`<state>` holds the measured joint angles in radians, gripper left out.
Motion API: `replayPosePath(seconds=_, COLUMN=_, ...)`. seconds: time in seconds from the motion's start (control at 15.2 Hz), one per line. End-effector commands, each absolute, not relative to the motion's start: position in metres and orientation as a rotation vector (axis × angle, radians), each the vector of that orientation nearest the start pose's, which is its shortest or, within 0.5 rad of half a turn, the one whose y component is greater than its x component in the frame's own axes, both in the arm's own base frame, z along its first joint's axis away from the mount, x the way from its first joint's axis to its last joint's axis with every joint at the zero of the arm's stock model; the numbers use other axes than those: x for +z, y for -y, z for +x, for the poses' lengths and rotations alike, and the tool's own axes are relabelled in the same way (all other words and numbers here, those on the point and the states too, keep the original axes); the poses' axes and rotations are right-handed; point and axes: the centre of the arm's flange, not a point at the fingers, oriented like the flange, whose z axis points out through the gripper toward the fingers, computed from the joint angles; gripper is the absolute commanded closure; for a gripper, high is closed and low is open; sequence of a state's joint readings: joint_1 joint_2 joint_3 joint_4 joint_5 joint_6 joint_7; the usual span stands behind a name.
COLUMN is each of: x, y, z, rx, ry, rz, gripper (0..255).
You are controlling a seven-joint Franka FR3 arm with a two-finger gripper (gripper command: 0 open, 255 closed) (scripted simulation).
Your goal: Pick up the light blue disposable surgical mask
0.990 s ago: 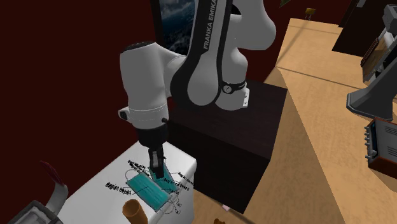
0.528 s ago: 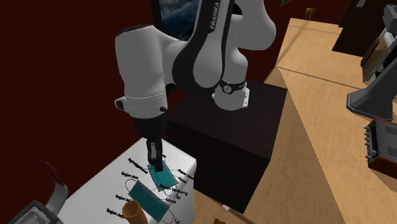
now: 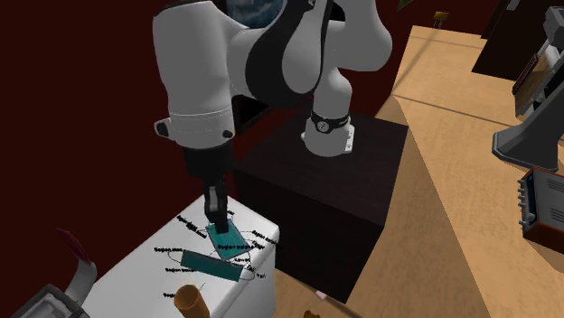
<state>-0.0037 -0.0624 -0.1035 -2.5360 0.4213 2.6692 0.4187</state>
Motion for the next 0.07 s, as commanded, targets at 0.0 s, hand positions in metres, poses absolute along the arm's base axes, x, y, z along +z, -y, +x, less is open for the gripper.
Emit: replayPosePath(seconds=0.0, x=0.3172, y=0.0629, z=0.466, rx=-0.22, ry=-1.23, rz=-2.598, gripper=255)
